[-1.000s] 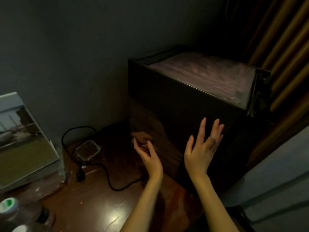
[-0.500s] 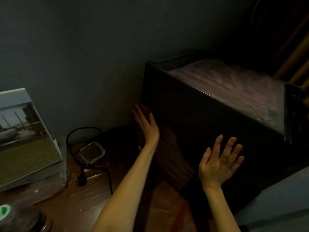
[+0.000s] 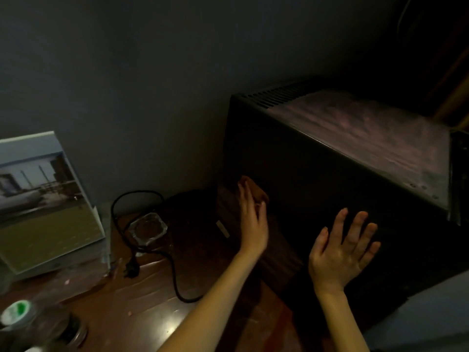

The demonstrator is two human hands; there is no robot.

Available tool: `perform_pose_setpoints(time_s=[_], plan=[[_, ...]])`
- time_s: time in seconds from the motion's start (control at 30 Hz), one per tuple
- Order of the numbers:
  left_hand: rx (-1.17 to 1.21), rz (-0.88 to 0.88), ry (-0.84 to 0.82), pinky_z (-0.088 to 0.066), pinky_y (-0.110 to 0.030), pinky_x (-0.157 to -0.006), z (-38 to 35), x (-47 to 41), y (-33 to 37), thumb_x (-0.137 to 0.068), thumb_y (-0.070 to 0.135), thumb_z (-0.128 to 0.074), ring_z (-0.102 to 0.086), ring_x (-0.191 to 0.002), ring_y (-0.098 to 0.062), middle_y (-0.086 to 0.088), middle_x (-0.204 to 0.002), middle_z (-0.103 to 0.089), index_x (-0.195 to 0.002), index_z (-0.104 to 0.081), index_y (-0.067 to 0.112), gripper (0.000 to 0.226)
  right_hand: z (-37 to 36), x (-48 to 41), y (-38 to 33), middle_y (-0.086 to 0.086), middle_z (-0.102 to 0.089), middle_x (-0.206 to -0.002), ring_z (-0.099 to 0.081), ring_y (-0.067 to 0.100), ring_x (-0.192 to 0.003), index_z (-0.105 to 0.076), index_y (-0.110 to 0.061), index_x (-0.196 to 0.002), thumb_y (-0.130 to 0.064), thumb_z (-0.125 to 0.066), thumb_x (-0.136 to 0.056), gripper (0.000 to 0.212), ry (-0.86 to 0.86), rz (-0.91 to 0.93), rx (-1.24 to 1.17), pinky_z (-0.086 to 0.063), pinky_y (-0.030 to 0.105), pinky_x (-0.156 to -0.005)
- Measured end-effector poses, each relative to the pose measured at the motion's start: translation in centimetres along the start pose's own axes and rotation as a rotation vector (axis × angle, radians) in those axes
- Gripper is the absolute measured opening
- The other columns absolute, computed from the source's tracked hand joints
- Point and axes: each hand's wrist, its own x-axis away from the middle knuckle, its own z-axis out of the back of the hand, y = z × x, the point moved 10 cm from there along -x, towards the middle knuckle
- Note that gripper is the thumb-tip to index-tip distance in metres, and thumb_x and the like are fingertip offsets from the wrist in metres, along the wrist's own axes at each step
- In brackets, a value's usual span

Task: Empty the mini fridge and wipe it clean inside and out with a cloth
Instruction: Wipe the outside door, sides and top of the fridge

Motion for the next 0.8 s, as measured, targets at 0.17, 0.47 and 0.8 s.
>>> perform_pose_setpoints(time_s=[0.17, 0.47, 0.8], plan=[[0.027, 0.285, 0.161, -0.009, -0.033, -0.12, 5.1, -8.8, -3.2, -0.105, 0.017, -0.033, -0.012, -0.148, -0.026, -0.014, -0.16, -0.01, -0.153, -0.012, 0.006, 0.054, 0.1, -0.2, -0.2, 0.002, 0.009, -0.162, 0.009, 0.02, -0.149, -0.009, -0.018, -0.155, -0.027, -0.033, -0.103, 0.058, -0.024, 0.017, -0.009, 0.009, 0.036, -0.12], [0.149, 0.746, 0.118, -0.02, -0.045, -0.118, 2.5, -2.2, -13.6, -0.103, 0.042, -0.031, -0.027, -0.143, -0.028, -0.007, -0.158, -0.023, -0.154, -0.01, 0.027, 0.057, 0.3, -0.1, 0.1, 0.001, 0.009, -0.162, 0.009, 0.018, -0.149, -0.01, -0.02, -0.155, -0.023, -0.04, -0.099, 0.064, -0.05, 0.018, -0.073, 0.007, 0.036, -0.12], [0.004, 0.057, 0.241, -0.003, -0.012, -0.107, 5.8, -10.7, 3.5, -0.104, 0.014, -0.037, -0.01, -0.147, -0.022, -0.013, -0.16, -0.008, -0.153, -0.014, 0.011, 0.054, 0.5, -0.1, -0.2, 0.002, 0.007, -0.162, 0.008, 0.019, -0.149, -0.009, -0.02, -0.155, -0.023, -0.038, -0.1, 0.062, -0.044, 0.043, -0.076, 0.007, 0.035, -0.12]])
